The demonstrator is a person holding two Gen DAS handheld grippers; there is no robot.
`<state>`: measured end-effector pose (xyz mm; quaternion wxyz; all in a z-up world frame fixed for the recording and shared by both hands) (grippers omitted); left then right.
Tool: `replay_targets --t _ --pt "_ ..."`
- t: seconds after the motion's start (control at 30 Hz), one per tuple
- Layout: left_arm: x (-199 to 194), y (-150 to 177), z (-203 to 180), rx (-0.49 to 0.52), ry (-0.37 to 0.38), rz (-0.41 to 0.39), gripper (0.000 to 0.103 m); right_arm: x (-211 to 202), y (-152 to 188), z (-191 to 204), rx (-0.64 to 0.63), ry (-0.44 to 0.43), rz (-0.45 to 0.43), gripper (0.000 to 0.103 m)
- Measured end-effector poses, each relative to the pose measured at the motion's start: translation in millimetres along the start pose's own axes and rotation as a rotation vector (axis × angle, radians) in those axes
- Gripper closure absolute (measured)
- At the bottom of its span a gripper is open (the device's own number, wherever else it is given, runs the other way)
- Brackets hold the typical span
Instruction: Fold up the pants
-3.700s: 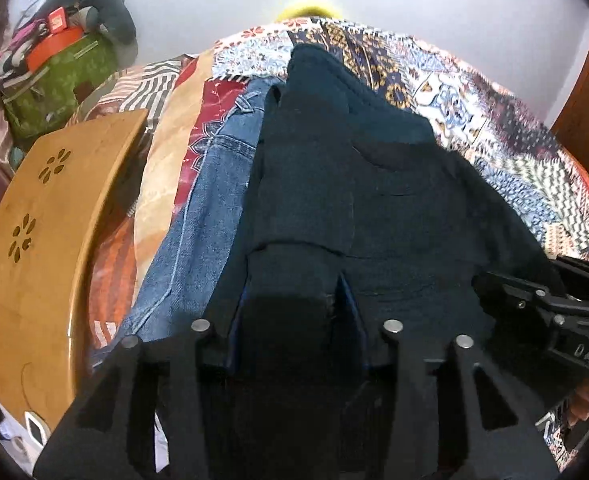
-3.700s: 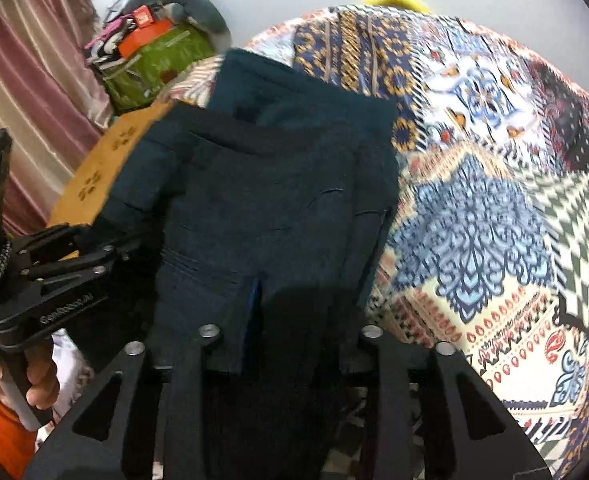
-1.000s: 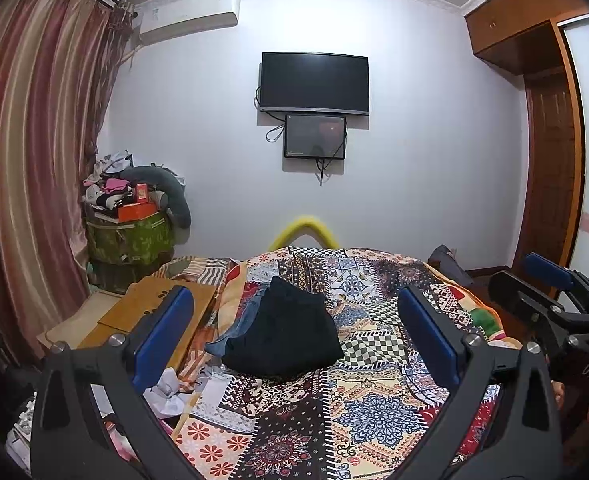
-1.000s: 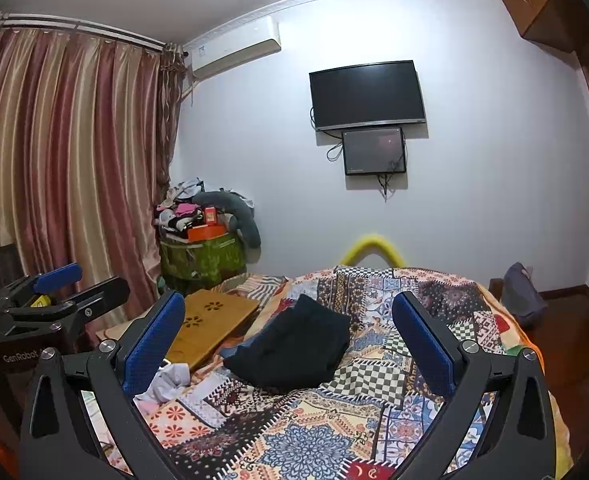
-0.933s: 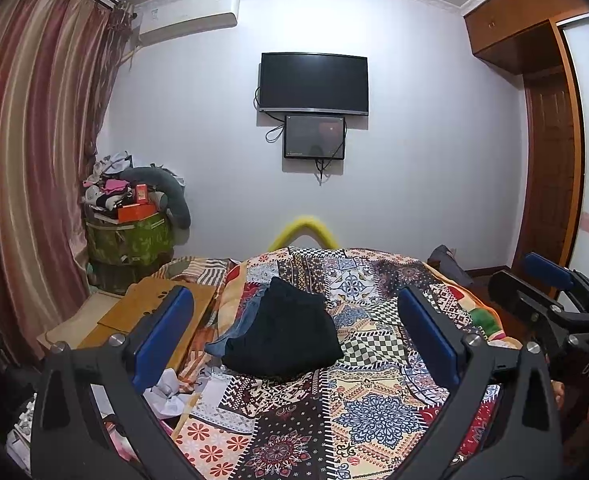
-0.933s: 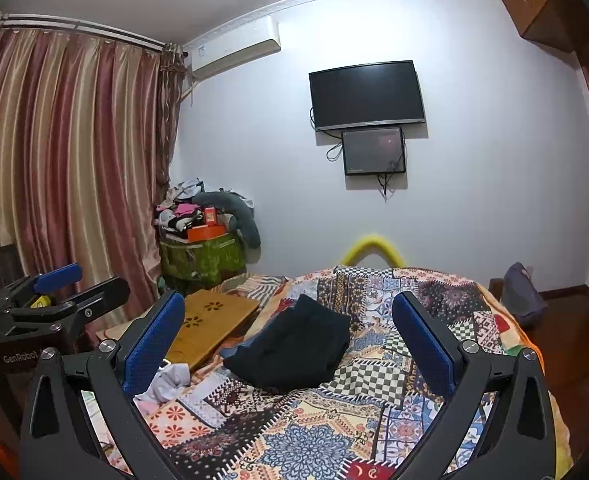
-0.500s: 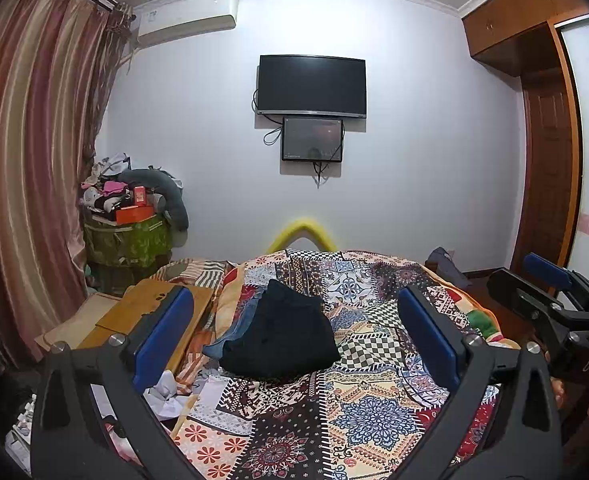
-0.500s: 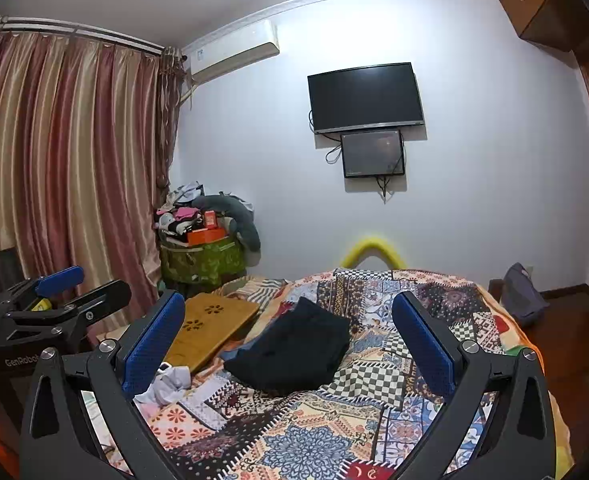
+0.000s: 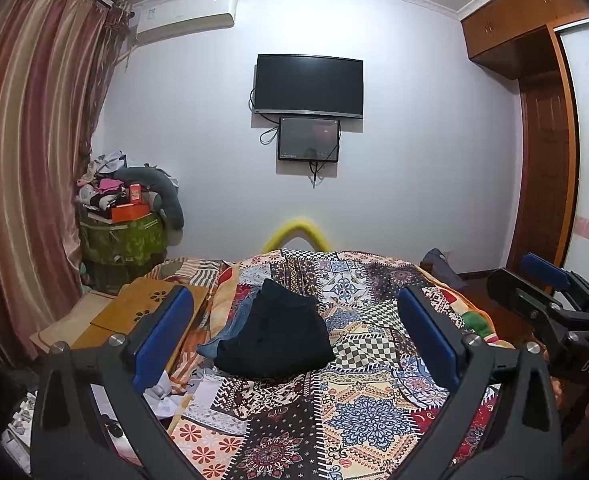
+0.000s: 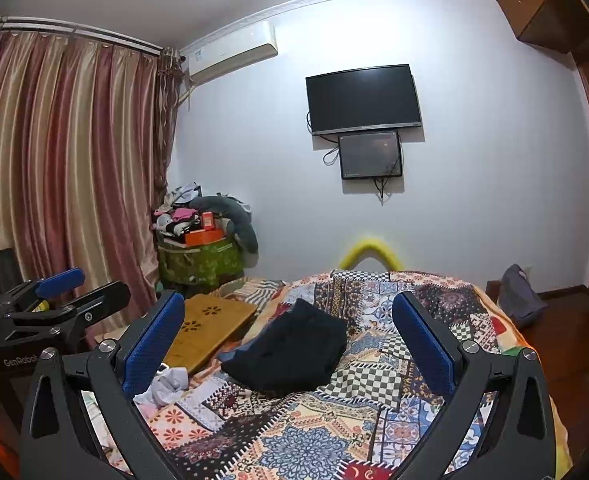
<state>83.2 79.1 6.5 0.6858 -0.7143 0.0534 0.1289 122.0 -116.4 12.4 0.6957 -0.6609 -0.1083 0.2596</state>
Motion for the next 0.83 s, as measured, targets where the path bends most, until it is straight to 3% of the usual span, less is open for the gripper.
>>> replay_targets --t 0.83 --pt "2.3 0.0 -1.1 0.004 0.023 0.017 0.000 1.6 -1.9 0.9 0.010 -0.001 0.004 0.000"
Point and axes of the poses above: each gripper's, at about its wrist camera, not at the fingertips, and x roughly the way its jaws point, z to its left, y to its underside, the point moved 1 cm from there along x, roughly the way its jaws point, and after that the axes turned 1 degree about z, right-handed, at the moved point
